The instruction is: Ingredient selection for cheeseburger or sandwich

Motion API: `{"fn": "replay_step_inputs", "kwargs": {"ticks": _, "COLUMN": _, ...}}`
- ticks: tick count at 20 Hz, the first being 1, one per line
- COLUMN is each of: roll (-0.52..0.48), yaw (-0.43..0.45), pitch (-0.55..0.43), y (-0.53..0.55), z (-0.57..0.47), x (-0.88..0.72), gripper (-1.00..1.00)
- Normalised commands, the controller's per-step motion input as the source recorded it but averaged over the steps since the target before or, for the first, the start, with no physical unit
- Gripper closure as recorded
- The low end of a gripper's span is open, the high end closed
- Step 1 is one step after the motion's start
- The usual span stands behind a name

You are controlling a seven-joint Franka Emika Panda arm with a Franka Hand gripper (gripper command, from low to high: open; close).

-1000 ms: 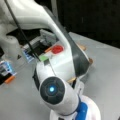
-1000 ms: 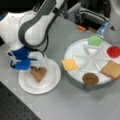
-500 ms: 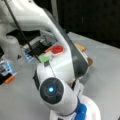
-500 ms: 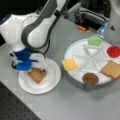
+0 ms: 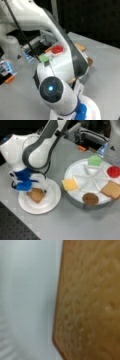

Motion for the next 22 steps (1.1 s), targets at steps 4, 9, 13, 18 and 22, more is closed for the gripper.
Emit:
{"fn": "replay_step_inputs", "kwargs": {"ticks": 4, "roll": -0.293, "yaw": -0.090, "pitch": -0.136, "y": 0.02, "z": 0.09, "x": -0.22, "gripper": -1.00}}
{"fn": "replay_step_inputs", "kwargs": {"ticks": 9, "roll": -0.386, "yaw": -0.098, "pitch": -0.113, "y": 0.14, "z": 0.08, "x": -0.26, "gripper": -1.00}}
{"fn": "replay_step_inputs", "kwargs": {"ticks": 13, "roll": -0.359, "yaw": -0.061, "pitch": -0.076, "y": 0.30, "z": 0.07, "x": -0.31, "gripper": -1.00}}
{"fn": "replay_step_inputs", "kwargs": {"ticks": 18, "roll": -0.328, "yaw": -0.068, "pitch": -0.094, "y": 0.36, "z": 0.11, "x": -0.33, "gripper": -1.00}}
{"fn": "replay_step_inputs", "kwargs": {"ticks": 22, "roll": -0.328, "yaw": -0.115, "pitch": -0.105, "y": 0.40, "z": 0.22, "x": -0.34, "gripper": -1.00}}
